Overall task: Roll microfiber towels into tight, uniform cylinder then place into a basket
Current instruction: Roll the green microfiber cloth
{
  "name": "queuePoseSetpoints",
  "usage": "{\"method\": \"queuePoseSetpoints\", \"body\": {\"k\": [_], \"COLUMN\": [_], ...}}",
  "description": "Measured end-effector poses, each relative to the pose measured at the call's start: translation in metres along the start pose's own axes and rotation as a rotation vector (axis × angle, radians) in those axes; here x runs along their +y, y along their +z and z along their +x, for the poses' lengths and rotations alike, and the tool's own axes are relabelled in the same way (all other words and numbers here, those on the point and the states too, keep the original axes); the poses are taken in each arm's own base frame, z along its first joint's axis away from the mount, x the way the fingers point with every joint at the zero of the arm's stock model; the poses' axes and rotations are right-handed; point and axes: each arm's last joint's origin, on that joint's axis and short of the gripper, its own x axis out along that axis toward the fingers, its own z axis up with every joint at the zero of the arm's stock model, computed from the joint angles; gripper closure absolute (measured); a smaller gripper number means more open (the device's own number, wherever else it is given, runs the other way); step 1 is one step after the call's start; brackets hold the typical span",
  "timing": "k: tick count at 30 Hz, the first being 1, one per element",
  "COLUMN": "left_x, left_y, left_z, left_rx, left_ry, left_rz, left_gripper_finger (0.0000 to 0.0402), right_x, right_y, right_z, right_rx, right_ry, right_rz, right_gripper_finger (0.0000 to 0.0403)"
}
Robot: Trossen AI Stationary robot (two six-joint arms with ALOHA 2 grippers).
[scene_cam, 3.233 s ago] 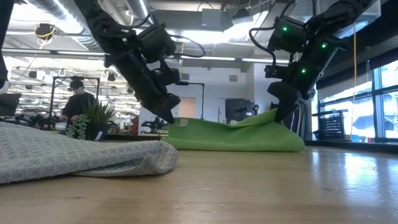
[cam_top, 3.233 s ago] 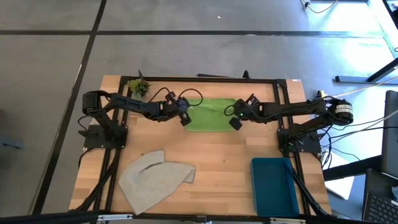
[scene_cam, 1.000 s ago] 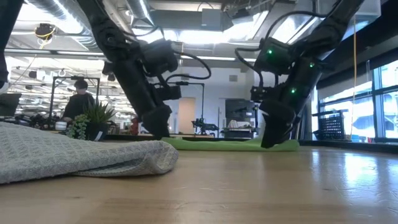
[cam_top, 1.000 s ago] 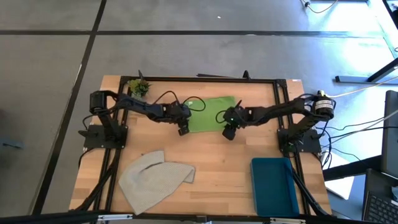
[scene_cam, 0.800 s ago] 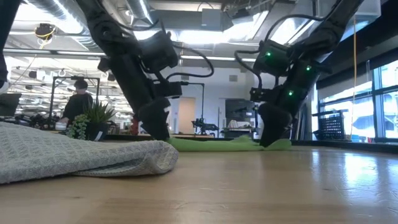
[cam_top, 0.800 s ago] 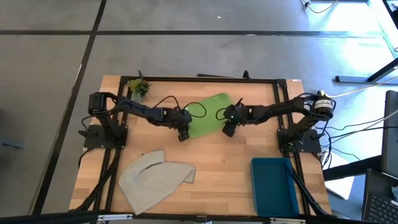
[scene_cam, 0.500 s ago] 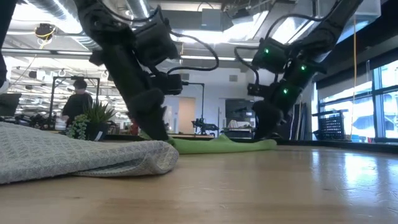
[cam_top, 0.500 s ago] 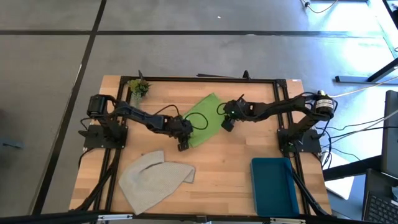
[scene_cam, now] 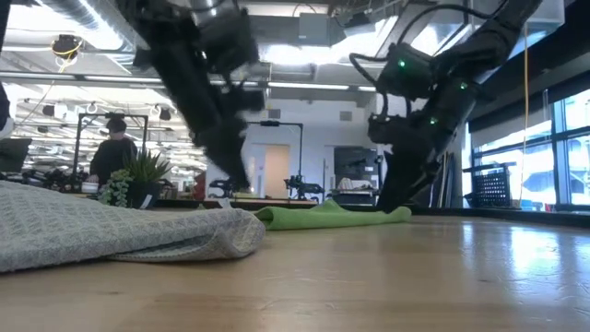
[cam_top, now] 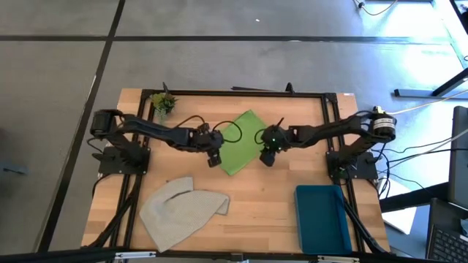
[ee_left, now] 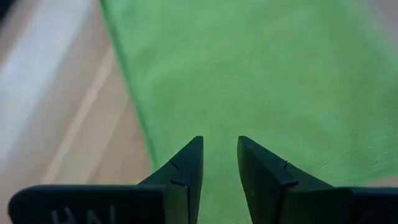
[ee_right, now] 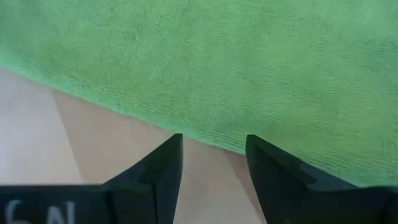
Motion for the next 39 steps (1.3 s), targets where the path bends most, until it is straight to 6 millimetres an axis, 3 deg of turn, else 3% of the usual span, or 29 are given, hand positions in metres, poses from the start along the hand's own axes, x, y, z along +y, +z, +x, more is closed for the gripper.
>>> {"method": "queuePoseSetpoints", "body": {"k": [7, 10, 20, 28, 33, 39], "left_x": [-0.002, -0.007, -0.043, -0.064, -0.068, -0.067], "left_y": [-0.019, -0.020, -0.025, -0.028, -0.016, -0.009], "left_z": [0.029, 0.032, 0.022, 0.012, -0.007, -0.044], "left_rx": [0.102, 0.095, 0.070, 0.006, -0.083, -0.178], "left_ry": [0.036, 0.039, -0.122, -0.138, -0.124, -0.046], "left_rz": [-0.019, -0.028, -0.055, -0.031, -0.015, 0.019], "left_gripper_finger": [0.0310, 0.0310, 0.0310, 0.0310, 0.0310, 0.0310], "right_x": [-0.006, -0.012, -0.037, -0.040, -0.023, 0.029], "right_y": [-0.002, 0.000, 0.014, 0.023, 0.030, 0.016], "right_z": [0.012, 0.014, 0.015, 0.011, -0.005, -0.017], "right_rx": [-0.026, -0.030, -0.116, -0.179, -0.226, -0.254], "right_ry": [-0.118, -0.150, -0.227, -0.229, -0.178, -0.068], "right_rz": [0.015, 0.010, -0.014, -0.075, -0.201, -0.468], "right_gripper_finger": [0.0225, 0.0225, 0.0225, 0.0225, 0.0225, 0.0225]}}
